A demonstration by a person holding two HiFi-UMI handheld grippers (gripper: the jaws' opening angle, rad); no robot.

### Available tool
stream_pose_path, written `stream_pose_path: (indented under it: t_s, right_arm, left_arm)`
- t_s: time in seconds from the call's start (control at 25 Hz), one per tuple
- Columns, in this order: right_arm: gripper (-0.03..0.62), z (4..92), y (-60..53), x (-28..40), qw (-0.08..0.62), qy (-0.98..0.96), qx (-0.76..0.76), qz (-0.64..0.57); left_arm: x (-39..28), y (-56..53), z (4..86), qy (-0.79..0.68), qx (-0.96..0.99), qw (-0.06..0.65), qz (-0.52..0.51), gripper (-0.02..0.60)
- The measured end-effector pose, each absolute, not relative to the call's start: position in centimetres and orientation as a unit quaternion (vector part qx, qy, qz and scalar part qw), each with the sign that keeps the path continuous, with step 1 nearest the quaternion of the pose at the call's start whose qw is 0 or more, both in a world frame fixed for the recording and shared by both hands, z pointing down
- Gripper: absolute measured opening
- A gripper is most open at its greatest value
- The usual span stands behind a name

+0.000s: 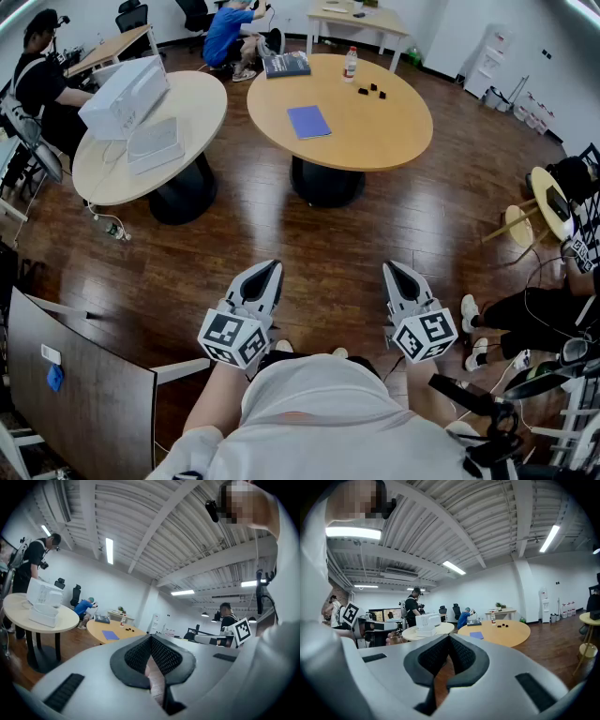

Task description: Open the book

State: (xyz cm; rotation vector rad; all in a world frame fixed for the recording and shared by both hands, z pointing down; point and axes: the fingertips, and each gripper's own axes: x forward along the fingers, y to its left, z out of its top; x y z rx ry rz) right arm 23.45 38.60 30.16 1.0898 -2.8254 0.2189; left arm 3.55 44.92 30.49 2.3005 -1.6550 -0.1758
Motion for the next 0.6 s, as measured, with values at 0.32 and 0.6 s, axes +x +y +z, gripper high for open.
stream_pose_path:
  t_s: [0.32, 0.6]
  right_arm:
    - [-0.006, 31.3, 39.9, 19.3, 0.073, -0.924, 0.366, 0.080]
    - [-0.006, 32.4, 39.5, 16.6, 0.082, -0.927, 0.356, 0.089]
  left_arm:
    - [-1.8, 46.2, 31.1, -0.590, 0.793, 0.143, -0.043, 0.011]
    - [-3.5, 45.7, 32.5, -0.589, 0.791, 0.161, -0.041, 0.011]
